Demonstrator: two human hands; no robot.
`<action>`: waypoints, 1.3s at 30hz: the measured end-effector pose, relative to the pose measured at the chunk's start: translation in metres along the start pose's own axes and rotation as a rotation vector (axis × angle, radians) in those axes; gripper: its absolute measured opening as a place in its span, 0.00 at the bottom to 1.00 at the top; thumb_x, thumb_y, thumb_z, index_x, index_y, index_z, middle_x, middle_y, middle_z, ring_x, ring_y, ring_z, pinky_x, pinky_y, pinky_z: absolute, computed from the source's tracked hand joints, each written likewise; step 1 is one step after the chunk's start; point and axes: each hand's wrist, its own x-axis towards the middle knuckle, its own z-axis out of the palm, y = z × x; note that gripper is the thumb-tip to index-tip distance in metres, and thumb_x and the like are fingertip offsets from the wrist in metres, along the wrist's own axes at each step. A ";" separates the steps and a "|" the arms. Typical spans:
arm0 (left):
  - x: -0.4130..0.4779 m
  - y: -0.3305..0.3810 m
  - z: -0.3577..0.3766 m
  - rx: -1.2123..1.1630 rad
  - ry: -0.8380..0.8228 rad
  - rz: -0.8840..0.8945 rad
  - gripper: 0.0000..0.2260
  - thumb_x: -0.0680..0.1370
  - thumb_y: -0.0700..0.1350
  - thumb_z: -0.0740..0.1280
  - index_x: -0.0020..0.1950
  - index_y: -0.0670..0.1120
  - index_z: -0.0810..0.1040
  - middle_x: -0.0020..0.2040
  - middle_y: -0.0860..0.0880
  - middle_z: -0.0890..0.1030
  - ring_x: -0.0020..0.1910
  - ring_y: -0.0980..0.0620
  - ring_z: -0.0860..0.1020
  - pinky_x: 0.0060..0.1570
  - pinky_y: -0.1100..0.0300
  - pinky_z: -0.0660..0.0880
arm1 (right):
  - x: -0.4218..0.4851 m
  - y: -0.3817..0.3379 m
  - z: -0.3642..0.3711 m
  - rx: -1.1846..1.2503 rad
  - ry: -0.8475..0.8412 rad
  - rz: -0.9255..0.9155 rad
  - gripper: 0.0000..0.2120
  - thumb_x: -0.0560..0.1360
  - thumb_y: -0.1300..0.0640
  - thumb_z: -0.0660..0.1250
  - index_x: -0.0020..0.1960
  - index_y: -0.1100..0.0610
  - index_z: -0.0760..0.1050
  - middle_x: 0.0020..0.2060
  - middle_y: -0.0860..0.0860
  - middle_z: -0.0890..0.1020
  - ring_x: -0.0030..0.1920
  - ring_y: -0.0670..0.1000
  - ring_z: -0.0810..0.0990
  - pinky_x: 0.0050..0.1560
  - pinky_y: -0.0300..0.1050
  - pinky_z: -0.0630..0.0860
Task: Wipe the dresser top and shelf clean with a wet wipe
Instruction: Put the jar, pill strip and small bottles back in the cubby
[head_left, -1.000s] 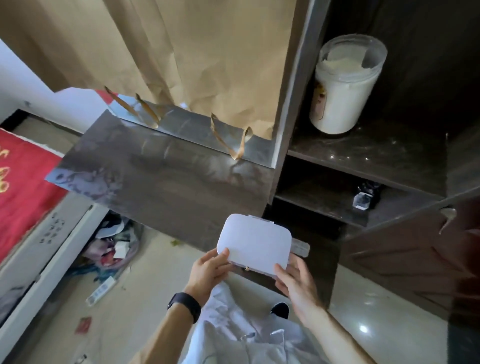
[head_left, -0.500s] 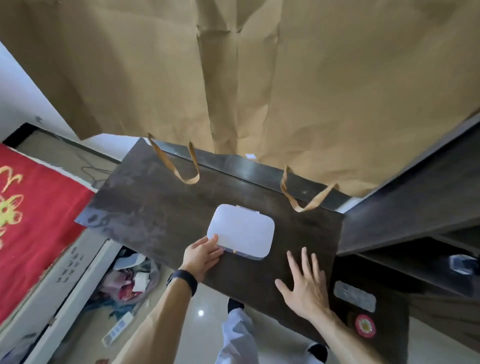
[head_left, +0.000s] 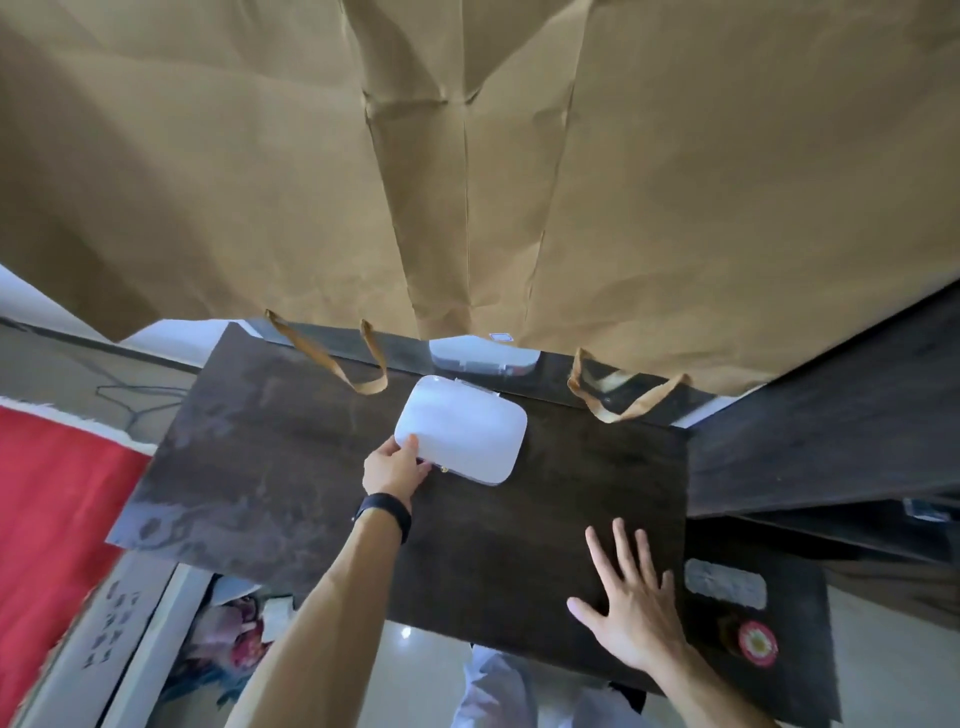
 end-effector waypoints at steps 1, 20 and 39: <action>0.000 0.000 0.002 -0.024 0.019 -0.008 0.13 0.79 0.44 0.65 0.61 0.40 0.80 0.49 0.48 0.82 0.51 0.45 0.83 0.45 0.59 0.81 | 0.000 -0.001 -0.001 0.006 -0.003 0.004 0.45 0.73 0.28 0.55 0.77 0.38 0.30 0.76 0.48 0.28 0.76 0.53 0.28 0.75 0.67 0.51; -0.013 0.003 0.017 -0.250 0.082 -0.056 0.09 0.80 0.39 0.63 0.52 0.48 0.82 0.51 0.48 0.82 0.52 0.42 0.82 0.48 0.51 0.83 | -0.004 0.005 0.006 0.010 0.060 -0.018 0.43 0.73 0.25 0.51 0.78 0.38 0.32 0.77 0.47 0.30 0.79 0.55 0.33 0.74 0.67 0.51; -0.017 -0.002 0.007 -0.285 -0.041 -0.130 0.22 0.81 0.45 0.66 0.74 0.48 0.68 0.64 0.46 0.78 0.56 0.43 0.81 0.57 0.50 0.78 | -0.001 0.012 0.010 0.039 0.081 -0.046 0.40 0.74 0.27 0.50 0.77 0.37 0.32 0.76 0.46 0.28 0.78 0.54 0.30 0.75 0.66 0.43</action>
